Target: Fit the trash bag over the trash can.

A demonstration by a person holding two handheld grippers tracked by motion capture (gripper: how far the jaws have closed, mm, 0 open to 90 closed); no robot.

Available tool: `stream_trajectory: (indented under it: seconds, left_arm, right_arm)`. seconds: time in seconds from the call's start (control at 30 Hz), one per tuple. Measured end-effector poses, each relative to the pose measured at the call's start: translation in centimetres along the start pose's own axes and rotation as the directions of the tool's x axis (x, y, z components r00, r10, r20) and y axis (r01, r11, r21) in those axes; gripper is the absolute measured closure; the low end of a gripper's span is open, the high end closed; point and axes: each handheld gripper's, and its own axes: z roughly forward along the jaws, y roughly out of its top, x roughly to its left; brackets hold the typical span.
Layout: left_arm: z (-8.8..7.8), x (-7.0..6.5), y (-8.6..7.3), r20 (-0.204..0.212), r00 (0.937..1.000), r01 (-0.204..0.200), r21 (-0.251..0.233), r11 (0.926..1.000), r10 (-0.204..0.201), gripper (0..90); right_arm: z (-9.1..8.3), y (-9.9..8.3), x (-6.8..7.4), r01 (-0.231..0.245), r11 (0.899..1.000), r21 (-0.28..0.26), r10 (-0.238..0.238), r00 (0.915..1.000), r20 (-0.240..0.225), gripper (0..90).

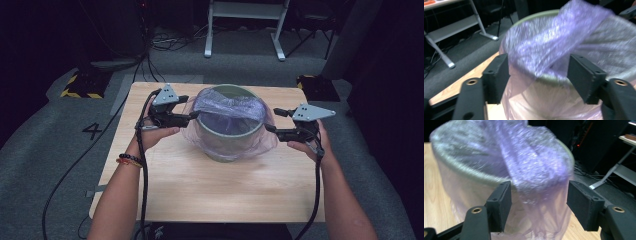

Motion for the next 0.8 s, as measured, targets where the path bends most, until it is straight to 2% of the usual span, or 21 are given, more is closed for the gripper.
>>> stream_trajectory:
  seconds: [0.07, 0.1, 0.2, 0.27, 0.33, 0.43, 0.57, 0.7, 0.8]
  left_arm:
    - [0.3, 0.0, -0.2, -0.005, 1.0000, 0.004, -0.004, 1.0000, -0.004, 38.6]
    - [0.4, 0.1, -0.2, -0.006, 1.0000, 0.002, -0.005, 1.0000, -0.002, 42.2]
    - [0.5, 0.2, -0.3, 0.002, 1.0000, 0.001, -0.014, 0.9999, -0.001, 53.0]
    - [0.4, 0.3, -0.3, 0.006, 0.9999, -0.012, -0.016, 0.9998, 0.012, 64.6]
    - [0.4, 0.3, -0.3, -0.008, 0.9996, -0.028, -0.011, 0.9995, 0.028, 71.4]
    - [0.6, 0.4, 0.0, -0.028, 0.9993, -0.026, 0.012, 0.9996, 0.027, 78.3]
    - [1.1, 0.5, 0.3, -0.049, 0.9980, -0.039, 0.035, 0.9986, 0.040, 89.0]
    - [1.6, 0.8, 0.5, -0.077, 0.9964, -0.033, 0.038, 0.9987, 0.035, 89.9]
    - [2.1, 1.4, 0.7, -0.091, 0.9958, -0.003, 0.037, 0.9993, 0.007, 89.8]
  right_arm:
    - [0.4, 0.0, 0.3, 0.032, 0.999, 0.031, -0.032, 0.9994, 0.015, 39.1]
    - [0.5, 0.0, 0.3, 0.032, 0.999, 0.039, -0.033, 0.9993, 0.017, 41.7]
    - [0.6, -0.1, -0.1, 0.022, 0.999, 0.037, -0.023, 0.9993, 0.030, 53.9]
    - [0.5, 0.0, -0.4, 0.003, 1.000, 0.013, -0.003, 0.9999, 0.011, 66.8]
    - [0.4, 0.1, -0.6, -0.001, 1.000, 0.003, 0.001, 0.9998, 0.018, 74.3]
    - [0.6, 0.3, -0.7, 0.003, 1.000, -0.001, -0.003, 0.9993, 0.037, 82.0]
    - [1.2, 0.5, -0.6, 0.024, 1.000, 0.017, -0.025, 0.9969, 0.075, 89.4]
    - [1.2, 0.7, -1.0, -0.012, 1.000, -0.019, 0.014, 0.9943, 0.106, 90.0]
    - [1.3, 0.8, -1.7, -0.047, 0.998, -0.038, 0.051, 0.9907, 0.126, 90.0]
